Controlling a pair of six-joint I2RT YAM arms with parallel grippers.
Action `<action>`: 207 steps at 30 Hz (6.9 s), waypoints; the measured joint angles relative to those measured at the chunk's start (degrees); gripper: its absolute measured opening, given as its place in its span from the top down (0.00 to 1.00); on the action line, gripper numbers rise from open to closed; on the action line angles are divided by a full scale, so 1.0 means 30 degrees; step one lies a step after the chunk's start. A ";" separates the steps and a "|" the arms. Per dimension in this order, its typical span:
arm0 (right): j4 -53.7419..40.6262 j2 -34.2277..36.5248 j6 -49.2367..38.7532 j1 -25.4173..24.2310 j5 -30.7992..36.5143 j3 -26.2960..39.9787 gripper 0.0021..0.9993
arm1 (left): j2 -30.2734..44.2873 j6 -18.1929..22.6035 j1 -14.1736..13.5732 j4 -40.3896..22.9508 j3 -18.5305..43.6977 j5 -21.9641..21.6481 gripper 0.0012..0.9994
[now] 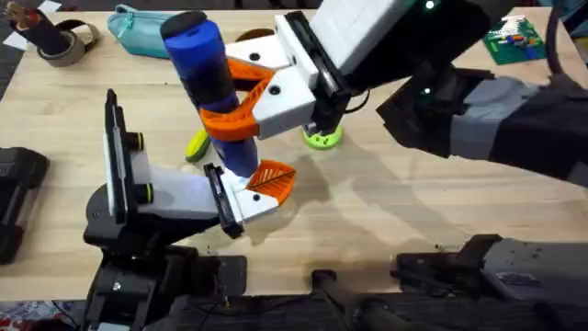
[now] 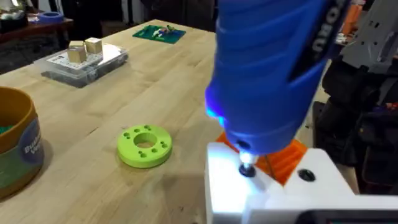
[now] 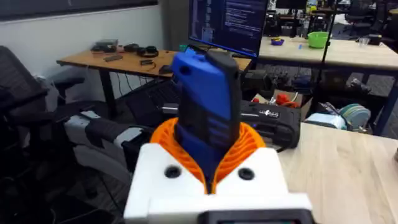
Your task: Pick up the gripper from the table and insert it into the empty holder that is missing its gripper. Then pick up a screw, insert it into the mounting hole, and use the screwdriver to tighten it. Finally, clean up the table by picking up the vegetable and placing it into the bucket.
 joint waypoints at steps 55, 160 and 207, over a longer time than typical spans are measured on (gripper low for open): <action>-3.8226 0.2028 -1.8472 -0.7508 2.3224 1.4666 0.98 | 0.0000 0.0007 0.0000 0.0065 0.0000 -0.0560 1.00; -3.6647 -1.0659 -0.4657 -0.7985 2.2986 0.6047 0.00 | 1.7828 0.2616 0.0000 -1.5861 2.0626 -1.5606 0.01; -3.6647 -1.0659 -0.4657 -0.7985 2.2986 0.6047 0.00 | 1.7828 0.2616 0.0000 -1.5861 2.0626 -1.5606 0.01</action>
